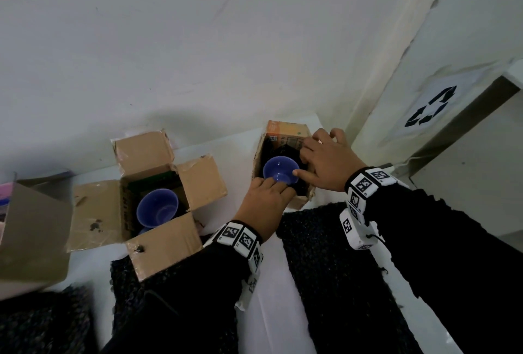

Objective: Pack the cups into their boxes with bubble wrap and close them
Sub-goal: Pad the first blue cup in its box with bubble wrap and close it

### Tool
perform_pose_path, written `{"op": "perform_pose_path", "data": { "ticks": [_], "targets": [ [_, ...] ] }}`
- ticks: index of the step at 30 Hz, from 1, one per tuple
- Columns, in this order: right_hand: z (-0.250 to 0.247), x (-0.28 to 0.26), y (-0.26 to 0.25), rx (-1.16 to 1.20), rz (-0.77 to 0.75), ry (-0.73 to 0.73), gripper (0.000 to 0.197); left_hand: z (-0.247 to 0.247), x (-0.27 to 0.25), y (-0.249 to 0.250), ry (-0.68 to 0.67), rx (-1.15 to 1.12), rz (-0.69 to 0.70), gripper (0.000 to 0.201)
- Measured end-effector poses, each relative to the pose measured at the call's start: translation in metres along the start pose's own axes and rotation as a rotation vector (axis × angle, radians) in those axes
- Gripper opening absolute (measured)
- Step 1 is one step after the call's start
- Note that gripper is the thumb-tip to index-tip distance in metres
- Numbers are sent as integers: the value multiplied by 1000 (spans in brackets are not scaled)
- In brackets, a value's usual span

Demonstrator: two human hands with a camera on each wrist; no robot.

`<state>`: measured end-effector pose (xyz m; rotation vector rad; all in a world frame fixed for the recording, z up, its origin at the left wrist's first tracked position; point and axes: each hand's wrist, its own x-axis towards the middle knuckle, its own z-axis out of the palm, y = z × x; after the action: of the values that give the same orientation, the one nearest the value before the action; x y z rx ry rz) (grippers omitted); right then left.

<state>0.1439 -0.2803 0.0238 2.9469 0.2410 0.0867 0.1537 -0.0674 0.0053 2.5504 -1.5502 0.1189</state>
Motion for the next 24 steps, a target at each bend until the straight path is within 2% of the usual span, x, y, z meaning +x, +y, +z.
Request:
{"op": "perform_pose_path", "data": {
  "ticks": [2, 5, 8, 11, 13, 15, 17, 19, 21, 24],
  "targets": [
    [1, -2, 0, -23, 11, -3, 53, 1, 2, 5, 0, 9, -47, 39],
    [2, -2, -2, -22, 11, -101, 69, 0, 8, 13, -5, 87, -97, 32],
    [-1, -4, -4, 160, 58, -116, 77, -4, 12, 20, -32, 133, -147, 25],
    [-1, -16, -6, 346, 130, 25, 65, -6, 16, 29, -3, 138, -232, 22],
    [-1, -27, -6, 358, 155, 130, 58, -11, 20, 31, -67, 121, -289, 27],
    [-2, -42, -5, 374, 171, 197, 49, -10, 25, 28, -142, 118, -293, 34],
    [-2, -62, -6, 455, 188, 233, 36, -7, 24, 25, -147, 118, -266, 39],
    [1, -87, -9, 542, 203, 156, 20, 0, 17, 27, -81, 98, -248, 42],
    [5, -112, -16, 566, 217, -67, 16, 8, 3, 35, 7, 67, -253, 52],
    [15, -140, -32, 468, 271, -350, 42, 16, -18, 55, 65, 20, -293, 61]
  ]
}}
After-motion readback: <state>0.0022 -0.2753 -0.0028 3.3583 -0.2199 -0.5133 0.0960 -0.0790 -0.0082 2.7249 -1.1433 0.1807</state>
